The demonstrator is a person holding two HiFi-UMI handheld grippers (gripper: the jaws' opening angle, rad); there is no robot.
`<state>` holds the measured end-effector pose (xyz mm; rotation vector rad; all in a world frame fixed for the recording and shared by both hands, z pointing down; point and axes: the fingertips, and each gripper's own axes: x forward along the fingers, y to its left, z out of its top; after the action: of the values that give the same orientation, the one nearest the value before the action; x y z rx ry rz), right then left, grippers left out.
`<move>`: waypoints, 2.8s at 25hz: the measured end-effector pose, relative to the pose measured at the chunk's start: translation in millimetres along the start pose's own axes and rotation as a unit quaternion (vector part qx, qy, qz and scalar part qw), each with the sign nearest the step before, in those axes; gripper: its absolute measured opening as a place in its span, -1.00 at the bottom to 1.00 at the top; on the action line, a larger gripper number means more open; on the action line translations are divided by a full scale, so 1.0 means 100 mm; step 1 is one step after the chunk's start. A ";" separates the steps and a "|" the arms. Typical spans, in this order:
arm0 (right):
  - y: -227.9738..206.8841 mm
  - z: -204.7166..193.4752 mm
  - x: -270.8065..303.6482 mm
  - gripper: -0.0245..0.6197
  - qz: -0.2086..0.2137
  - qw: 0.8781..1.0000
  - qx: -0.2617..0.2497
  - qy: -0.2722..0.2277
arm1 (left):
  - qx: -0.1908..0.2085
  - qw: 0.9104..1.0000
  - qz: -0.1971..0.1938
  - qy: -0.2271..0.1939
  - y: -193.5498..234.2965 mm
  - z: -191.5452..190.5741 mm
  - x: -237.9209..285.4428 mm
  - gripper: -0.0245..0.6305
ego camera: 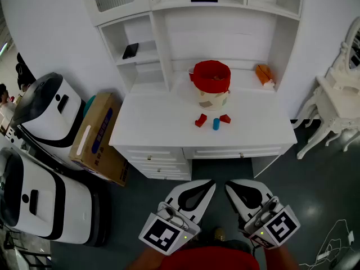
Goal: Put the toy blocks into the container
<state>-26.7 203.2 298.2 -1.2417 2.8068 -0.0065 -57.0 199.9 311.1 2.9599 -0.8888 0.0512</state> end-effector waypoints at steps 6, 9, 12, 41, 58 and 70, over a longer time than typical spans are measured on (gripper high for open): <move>0.02 0.00 0.00 -0.92 0.000 1.000 -0.005 0.000 | 0.002 1.000 -0.001 -0.004 0.00 0.01 -0.01 -0.88; 0.02 0.00 0.01 -0.92 0.001 1.000 -0.005 0.002 | 0.002 1.000 -0.001 -0.004 0.00 0.01 -0.01 -0.88; 0.02 0.02 0.00 -0.92 0.003 1.000 -0.001 -0.004 | 0.002 1.000 0.000 -0.003 0.00 0.00 -0.01 -0.88; -0.63 0.02 -0.27 -0.85 0.045 0.999 0.016 -0.015 | 0.025 0.996 0.089 -0.013 -0.06 -0.03 0.61 -0.88; -1.27 -0.23 0.40 -0.84 0.029 0.999 0.016 0.010 | 0.018 0.995 0.098 -0.001 0.75 -0.21 1.09 -0.88; -1.91 -0.60 1.37 -0.82 -0.015 0.998 0.016 0.058 | 0.032 0.997 0.075 0.008 1.87 -0.29 1.50 -0.88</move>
<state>19.0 -27.9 355.2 -1.3161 2.8723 -0.1301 -35.8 -36.8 354.1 2.9395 -1.1272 0.1119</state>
